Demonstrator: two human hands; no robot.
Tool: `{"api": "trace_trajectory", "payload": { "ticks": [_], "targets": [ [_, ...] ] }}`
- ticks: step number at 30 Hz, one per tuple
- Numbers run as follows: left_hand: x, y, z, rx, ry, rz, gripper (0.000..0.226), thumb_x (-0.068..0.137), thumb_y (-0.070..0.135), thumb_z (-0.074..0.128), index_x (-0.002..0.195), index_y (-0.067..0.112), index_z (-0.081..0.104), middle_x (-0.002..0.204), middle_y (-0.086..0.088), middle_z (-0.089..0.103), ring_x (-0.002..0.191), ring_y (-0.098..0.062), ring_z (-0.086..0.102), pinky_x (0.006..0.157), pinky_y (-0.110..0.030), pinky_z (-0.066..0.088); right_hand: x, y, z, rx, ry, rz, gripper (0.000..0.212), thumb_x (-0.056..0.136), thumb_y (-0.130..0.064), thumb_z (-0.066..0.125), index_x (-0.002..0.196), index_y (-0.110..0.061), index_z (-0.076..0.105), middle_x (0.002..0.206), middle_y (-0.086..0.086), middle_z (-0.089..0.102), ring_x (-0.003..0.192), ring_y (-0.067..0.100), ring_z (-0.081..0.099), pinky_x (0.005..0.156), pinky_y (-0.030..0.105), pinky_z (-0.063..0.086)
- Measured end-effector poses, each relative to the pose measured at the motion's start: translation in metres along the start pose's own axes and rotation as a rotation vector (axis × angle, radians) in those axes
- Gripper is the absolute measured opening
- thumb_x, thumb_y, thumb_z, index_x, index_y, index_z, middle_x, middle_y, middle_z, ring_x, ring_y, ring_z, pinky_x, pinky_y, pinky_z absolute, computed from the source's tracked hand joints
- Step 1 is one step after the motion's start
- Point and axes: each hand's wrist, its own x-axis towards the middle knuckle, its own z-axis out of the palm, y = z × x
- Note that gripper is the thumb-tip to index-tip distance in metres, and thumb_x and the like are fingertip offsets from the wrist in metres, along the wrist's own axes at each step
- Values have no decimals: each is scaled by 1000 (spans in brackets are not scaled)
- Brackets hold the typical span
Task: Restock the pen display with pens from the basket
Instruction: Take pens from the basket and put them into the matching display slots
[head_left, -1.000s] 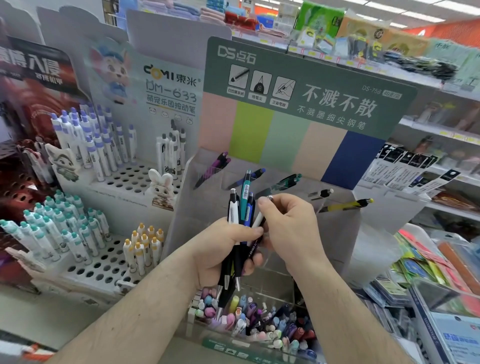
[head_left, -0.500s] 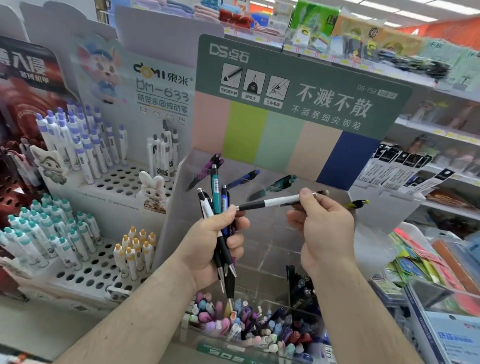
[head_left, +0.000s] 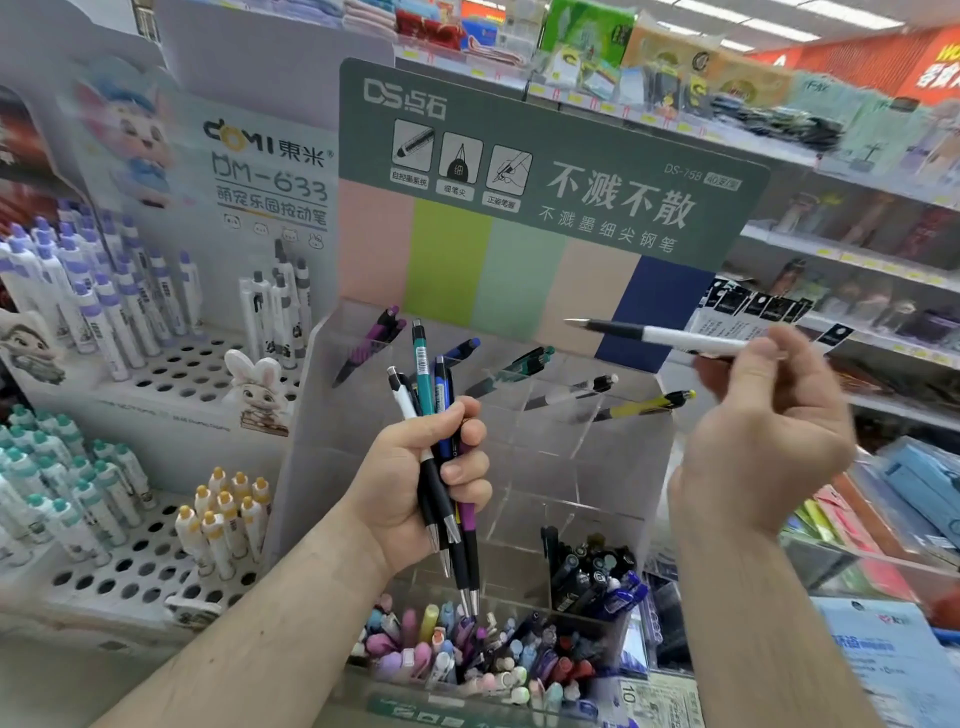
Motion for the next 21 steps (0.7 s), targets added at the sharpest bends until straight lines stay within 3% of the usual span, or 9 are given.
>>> {"api": "trace_trajectory", "payload": {
  "ticks": [2, 4, 10, 13, 16, 19, 21],
  "targets": [
    [-1, -1, 1, 34, 23, 8, 4, 82, 15, 52, 82, 16, 56, 64, 3, 49, 38, -6, 33, 37, -17, 28, 12, 6, -1, -101, 45, -188, 21, 95, -13, 62, 110, 0, 69, 91, -1, 68, 77, 5, 69, 73, 24, 58],
    [-1, -1, 0, 60, 39, 17, 4, 82, 13, 52, 83, 15, 55, 63, 3, 48, 39, -7, 33, 37, -18, 28, 18, 16, 1, -220, 7, -261, 23, 94, -16, 62, 111, -3, 70, 92, -5, 68, 80, 1, 66, 76, 24, 57],
    [-3, 1, -2, 99, 41, 21, 5, 81, 13, 53, 86, 15, 54, 63, 2, 47, 39, -7, 34, 39, -18, 29, 7, 35, 17, -566, -388, -246, 17, 91, -21, 69, 106, -19, 76, 83, -14, 65, 80, 10, 64, 81, 31, 54],
    [-6, 4, -3, 116, 50, 29, 4, 82, 14, 53, 86, 15, 55, 64, 2, 47, 40, -7, 35, 39, -18, 29, 2, 42, 20, -693, -485, -305, 16, 90, -29, 69, 103, -26, 77, 77, -16, 65, 94, 18, 63, 97, 39, 42],
    [-8, 7, -5, 146, 55, 43, 5, 83, 14, 53, 87, 15, 55, 64, 2, 47, 41, -7, 35, 40, -18, 29, 0, 44, 19, -899, -548, -374, 16, 91, -34, 67, 103, -32, 77, 94, -8, 73, 108, 19, 52, 95, 37, 22],
    [-10, 8, -5, 191, 55, 53, 8, 81, 13, 54, 89, 14, 55, 63, 1, 48, 41, -7, 35, 40, -18, 29, -1, 44, 16, -959, -564, -412, 28, 86, -33, 70, 113, -28, 74, 116, -2, 68, 118, 23, 47, 97, 39, 24],
    [-12, 8, -4, 225, 57, 74, 10, 80, 13, 54, 90, 14, 54, 63, 1, 48, 42, -8, 35, 40, -19, 30, -10, 38, 11, -804, -485, -475, 38, 83, -30, 68, 120, -21, 70, 119, 0, 65, 117, 24, 51, 99, 36, 30]
  ]
}}
